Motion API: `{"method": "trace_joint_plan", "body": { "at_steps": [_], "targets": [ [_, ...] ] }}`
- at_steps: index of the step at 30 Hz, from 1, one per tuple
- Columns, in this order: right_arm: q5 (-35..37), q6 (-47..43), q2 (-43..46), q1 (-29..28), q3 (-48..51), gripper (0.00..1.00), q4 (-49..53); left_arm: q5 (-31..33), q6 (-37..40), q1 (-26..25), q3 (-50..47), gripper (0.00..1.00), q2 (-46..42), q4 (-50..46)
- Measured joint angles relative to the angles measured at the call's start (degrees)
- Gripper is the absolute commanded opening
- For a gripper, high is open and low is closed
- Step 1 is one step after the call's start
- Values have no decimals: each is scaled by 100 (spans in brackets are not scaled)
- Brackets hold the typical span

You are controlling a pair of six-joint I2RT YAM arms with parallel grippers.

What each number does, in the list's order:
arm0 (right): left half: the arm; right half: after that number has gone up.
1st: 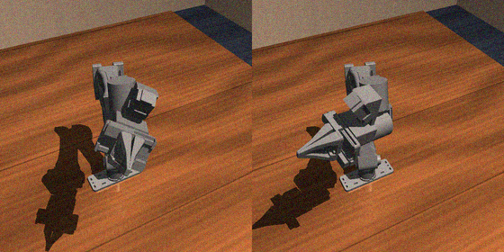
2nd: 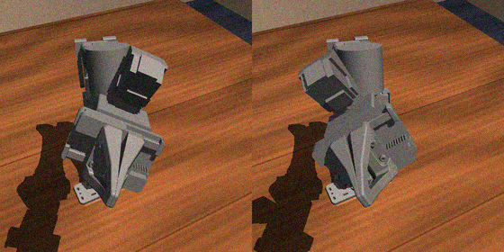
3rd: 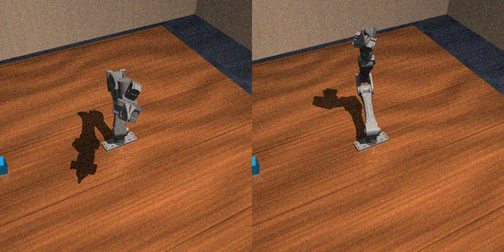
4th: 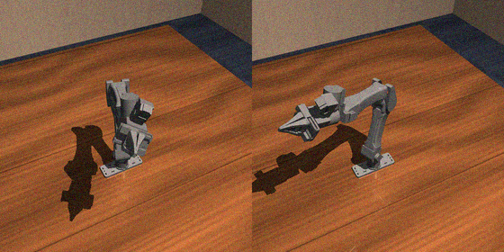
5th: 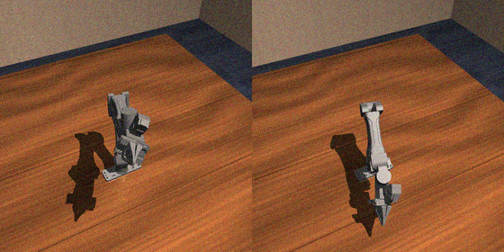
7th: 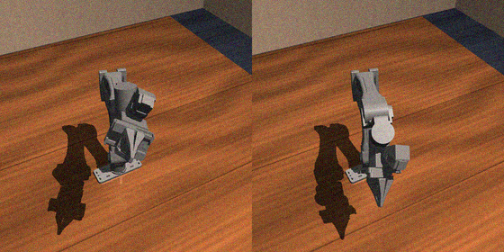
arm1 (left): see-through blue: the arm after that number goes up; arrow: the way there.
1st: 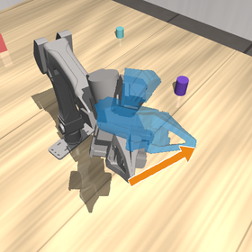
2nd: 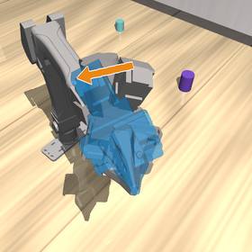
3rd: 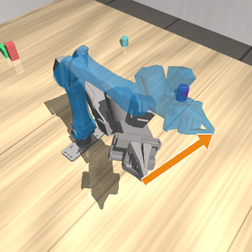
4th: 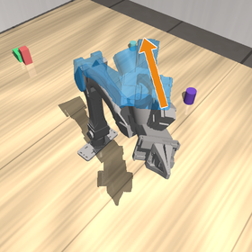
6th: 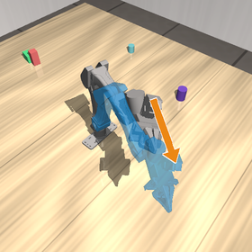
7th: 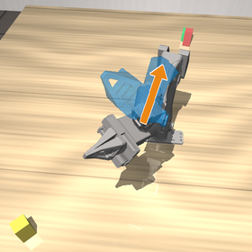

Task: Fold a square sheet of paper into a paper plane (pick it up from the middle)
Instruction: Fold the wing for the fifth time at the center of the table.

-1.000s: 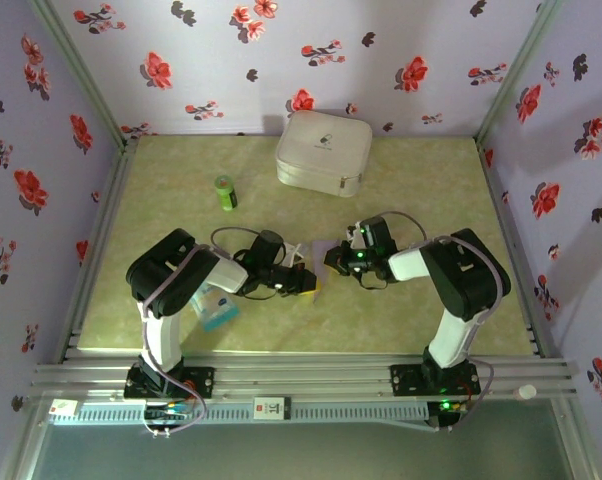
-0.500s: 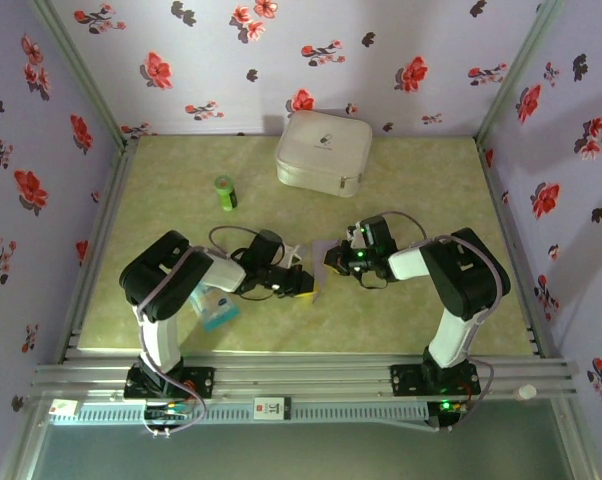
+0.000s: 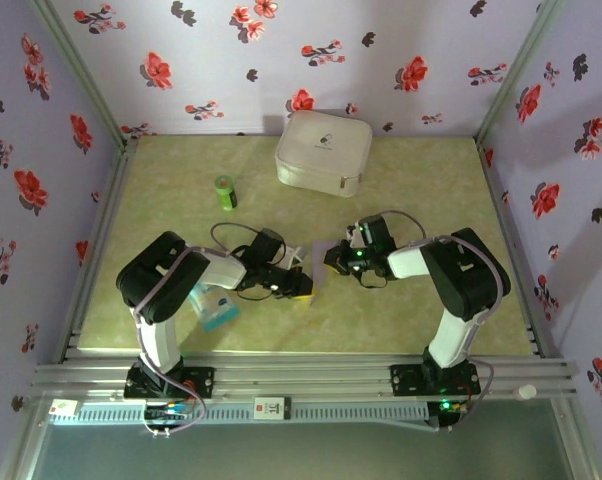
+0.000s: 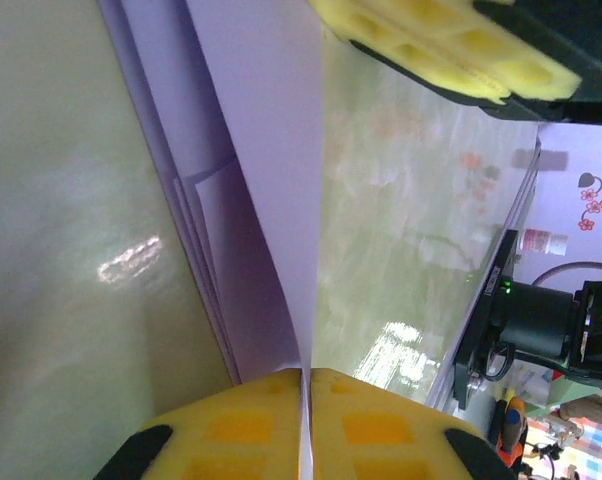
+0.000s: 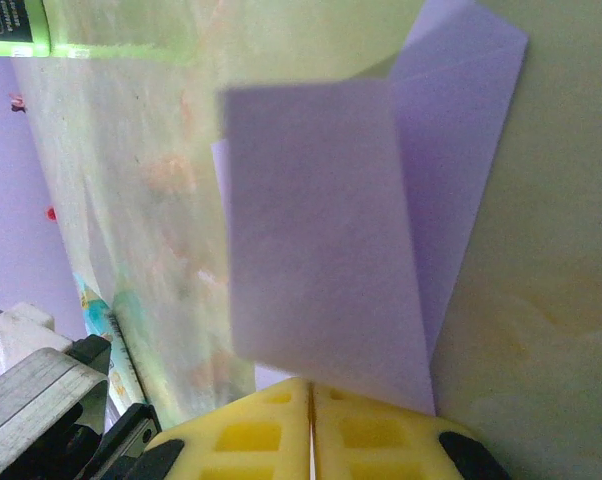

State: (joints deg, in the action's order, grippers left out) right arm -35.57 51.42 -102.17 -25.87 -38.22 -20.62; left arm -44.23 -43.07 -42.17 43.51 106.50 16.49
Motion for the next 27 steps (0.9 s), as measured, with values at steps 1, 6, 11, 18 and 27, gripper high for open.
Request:
{"method": "trace_joint_plan", "body": {
  "at_steps": [1,6,11,18,27],
  "targets": [
    [2,0,0,-2,-2,9,9,0,22,-4,0,10,-9,-33],
    [46,-7,7,-20,-66,9,144,9,133,-11,0,0,-24,-190],
    [83,-9,11,-28,-94,9,214,2,212,-17,33,14,-37,-273],
    [94,-44,11,-37,-122,8,278,-39,323,-42,57,12,-111,-457],
    [111,-46,11,-44,-149,8,341,-2,385,-42,26,9,-116,-610]
  ]
}}
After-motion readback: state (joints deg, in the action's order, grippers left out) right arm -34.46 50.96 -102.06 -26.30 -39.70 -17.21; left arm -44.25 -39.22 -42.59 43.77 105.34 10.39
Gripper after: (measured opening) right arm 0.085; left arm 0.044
